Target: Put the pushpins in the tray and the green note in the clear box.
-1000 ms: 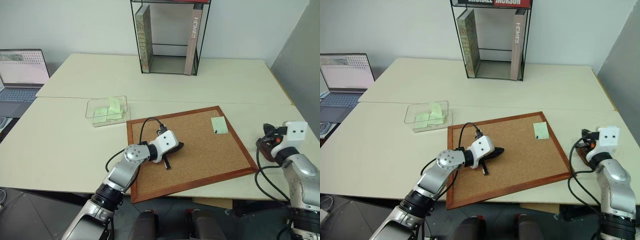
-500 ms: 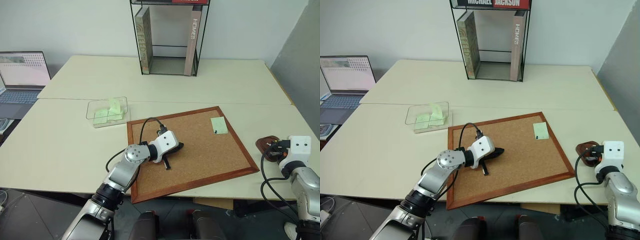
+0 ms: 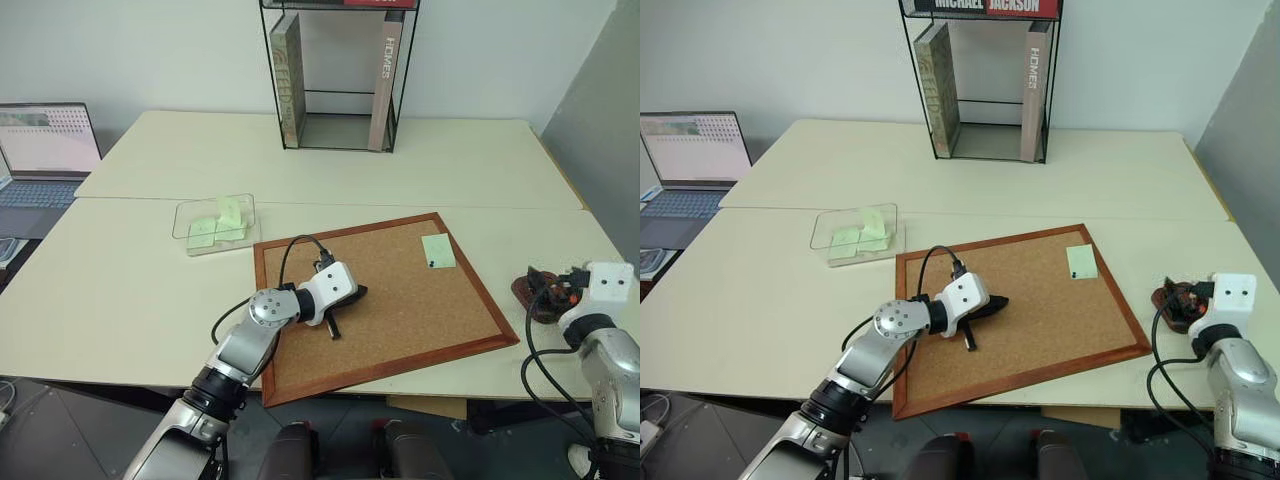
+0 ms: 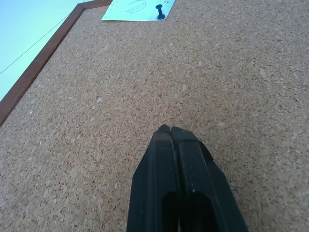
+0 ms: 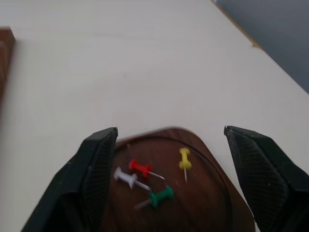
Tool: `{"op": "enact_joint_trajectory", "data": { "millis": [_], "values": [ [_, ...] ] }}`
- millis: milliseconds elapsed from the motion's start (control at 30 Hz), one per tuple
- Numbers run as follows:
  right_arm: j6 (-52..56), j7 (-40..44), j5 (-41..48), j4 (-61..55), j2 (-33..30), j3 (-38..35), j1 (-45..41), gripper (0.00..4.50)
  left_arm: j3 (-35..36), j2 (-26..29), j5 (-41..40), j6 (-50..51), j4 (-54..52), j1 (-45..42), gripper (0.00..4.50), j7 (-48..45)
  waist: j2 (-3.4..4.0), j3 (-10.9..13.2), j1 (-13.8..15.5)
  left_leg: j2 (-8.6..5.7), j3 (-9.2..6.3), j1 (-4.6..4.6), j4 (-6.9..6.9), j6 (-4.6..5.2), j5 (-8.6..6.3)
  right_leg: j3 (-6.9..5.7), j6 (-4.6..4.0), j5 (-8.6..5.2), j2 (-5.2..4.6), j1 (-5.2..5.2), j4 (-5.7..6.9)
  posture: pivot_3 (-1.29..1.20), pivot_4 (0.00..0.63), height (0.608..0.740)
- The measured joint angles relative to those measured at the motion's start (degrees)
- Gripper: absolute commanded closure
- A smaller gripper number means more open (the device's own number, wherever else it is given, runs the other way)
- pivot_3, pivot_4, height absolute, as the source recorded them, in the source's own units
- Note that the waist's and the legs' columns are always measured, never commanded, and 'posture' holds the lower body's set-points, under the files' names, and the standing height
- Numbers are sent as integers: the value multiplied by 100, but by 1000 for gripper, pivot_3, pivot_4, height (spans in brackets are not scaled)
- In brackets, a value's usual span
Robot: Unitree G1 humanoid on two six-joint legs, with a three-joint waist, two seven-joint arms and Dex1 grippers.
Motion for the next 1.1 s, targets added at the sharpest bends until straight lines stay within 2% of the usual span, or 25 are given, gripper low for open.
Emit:
{"op": "enact_joint_trajectory", "data": {
  "millis": [233,433,800,1067,1100],
  "values": [
    [-164,365,429,-186,-80,-35,-397,519,-3,-30,9,-6,-4,3,4500,-17,-2,-1,12,-2,-1,-3,-1,2,-1,2,1,0,19,2,-6,0,150,740],
    [-65,770,411,-318,-175,618,-401,519,0,-35,49,-8,6,0,4500,-5,-1,-2,8,1,-4,-1,0,2,-1,2,0,0,17,2,-5,0,150,740],
    [-526,1056,-212,116,250,1908,-400,519,0,-78,77,-32,47,-11,4500,-8,-4,-3,20,-3,-5,-3,2,3,-1,1,0,0,17,3,-7,0,150,740],
    [-935,1106,-645,838,348,2273,-754,519,0,-89,78,-51,77,-27,4500,-17,-5,-4,27,-3,-6,-3,4,3,-1,1,0,0,17,4,-5,0,150,740],
    [-968,1104,-697,903,357,2311,-788,697,0,-88,78,-52,78,-26,4500,-17,-5,-4,28,-3,-6,-2,4,3,-1,2,0,0,17,4,-6,0,150,740]
  ]
}}
